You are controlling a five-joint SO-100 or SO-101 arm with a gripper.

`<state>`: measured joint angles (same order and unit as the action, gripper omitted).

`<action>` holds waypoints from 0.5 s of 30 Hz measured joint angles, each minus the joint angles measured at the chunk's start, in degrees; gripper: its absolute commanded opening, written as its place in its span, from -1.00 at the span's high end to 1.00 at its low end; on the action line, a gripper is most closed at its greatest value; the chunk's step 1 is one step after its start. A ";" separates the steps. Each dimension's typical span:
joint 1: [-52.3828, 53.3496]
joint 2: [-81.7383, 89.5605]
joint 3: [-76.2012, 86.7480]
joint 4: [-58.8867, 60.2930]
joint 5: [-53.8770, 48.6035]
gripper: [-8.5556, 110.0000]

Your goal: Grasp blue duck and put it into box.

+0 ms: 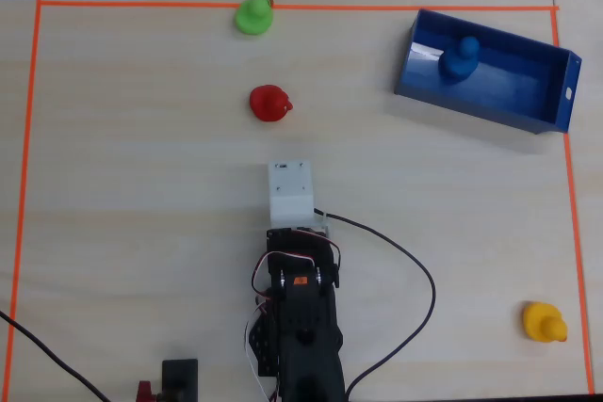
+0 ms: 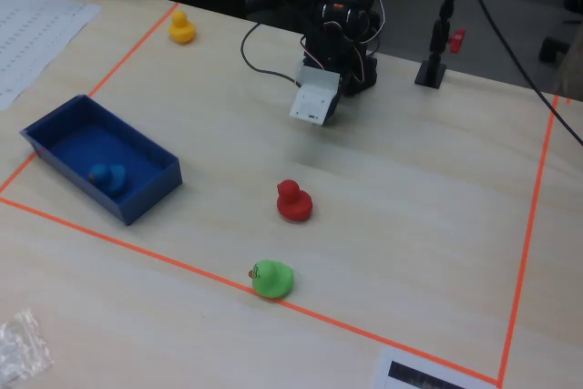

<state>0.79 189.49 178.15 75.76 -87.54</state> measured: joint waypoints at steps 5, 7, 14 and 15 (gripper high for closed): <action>0.00 0.00 0.00 0.00 -0.09 0.84; 0.00 0.00 0.00 0.00 -0.09 0.84; 0.00 0.00 0.00 0.00 -0.09 0.84; 0.00 0.00 0.00 0.00 -0.09 0.84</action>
<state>0.79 189.49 178.15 75.76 -87.63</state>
